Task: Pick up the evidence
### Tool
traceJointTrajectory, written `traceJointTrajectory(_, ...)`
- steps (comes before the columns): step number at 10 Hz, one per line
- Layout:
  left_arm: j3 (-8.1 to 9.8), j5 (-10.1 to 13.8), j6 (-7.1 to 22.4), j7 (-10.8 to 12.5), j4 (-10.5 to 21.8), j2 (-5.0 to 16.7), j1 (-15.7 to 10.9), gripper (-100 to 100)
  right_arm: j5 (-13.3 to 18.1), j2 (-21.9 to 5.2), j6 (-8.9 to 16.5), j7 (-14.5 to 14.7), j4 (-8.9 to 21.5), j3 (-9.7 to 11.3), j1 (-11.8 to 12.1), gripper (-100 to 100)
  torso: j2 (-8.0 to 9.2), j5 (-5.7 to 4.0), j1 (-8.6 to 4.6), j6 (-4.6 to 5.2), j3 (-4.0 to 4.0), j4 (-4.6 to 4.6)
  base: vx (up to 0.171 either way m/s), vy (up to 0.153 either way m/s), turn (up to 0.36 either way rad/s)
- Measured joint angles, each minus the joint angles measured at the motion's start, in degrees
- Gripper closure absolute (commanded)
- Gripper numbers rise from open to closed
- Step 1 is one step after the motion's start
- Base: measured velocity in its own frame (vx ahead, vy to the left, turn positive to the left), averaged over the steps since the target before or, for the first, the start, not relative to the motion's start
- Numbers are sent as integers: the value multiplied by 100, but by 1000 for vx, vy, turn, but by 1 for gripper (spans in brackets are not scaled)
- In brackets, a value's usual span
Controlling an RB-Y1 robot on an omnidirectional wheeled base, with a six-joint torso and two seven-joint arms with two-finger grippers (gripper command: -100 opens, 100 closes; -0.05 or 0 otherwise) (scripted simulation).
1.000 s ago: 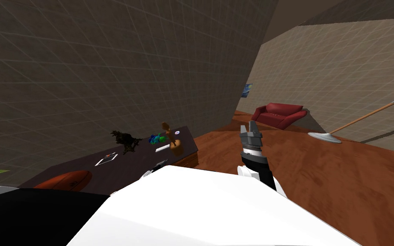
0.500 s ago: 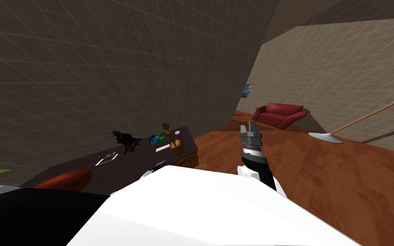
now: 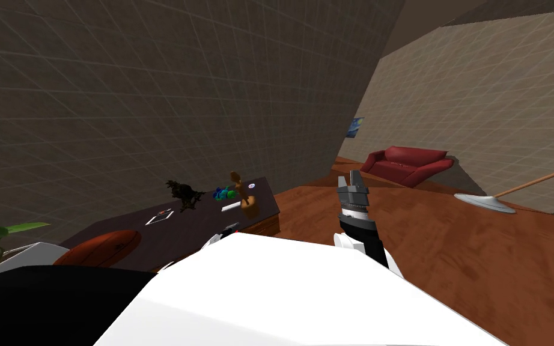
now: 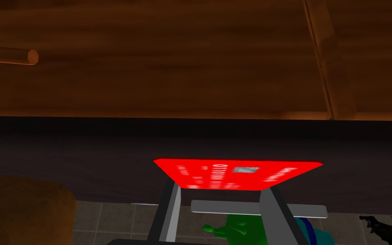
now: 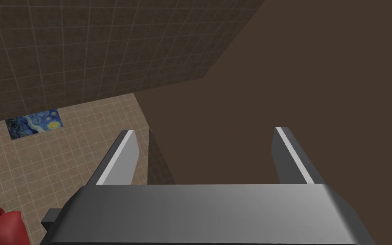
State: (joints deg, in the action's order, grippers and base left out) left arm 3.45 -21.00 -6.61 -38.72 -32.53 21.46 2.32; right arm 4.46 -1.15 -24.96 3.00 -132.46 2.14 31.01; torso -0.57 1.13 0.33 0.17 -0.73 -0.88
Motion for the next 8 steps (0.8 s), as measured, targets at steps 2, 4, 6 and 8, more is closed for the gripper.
traceJointTrajectory(2,-232,-59,226,187,-325,15,43,100,0,0,0,0,0,-1,0,0,7,0,19,-3,4,2,-8,50,192)
traceJointTrajectory(4,-517,-298,500,459,-678,-48,63,100,0,-1,0,0,0,-1,1,0,10,4,33,-12,4,-2,-6,70,248)
traceJointTrajectory(6,-793,-549,707,738,-803,-78,-35,100,0,-1,0,0,0,-1,0,0,5,5,22,-2,3,0,5,37,192)
traceJointTrajectory(8,-977,-673,766,926,-771,-62,-169,0,0,0,0,0,0,0,-1,0,5,3,15,-4,2,-1,3,7,23)
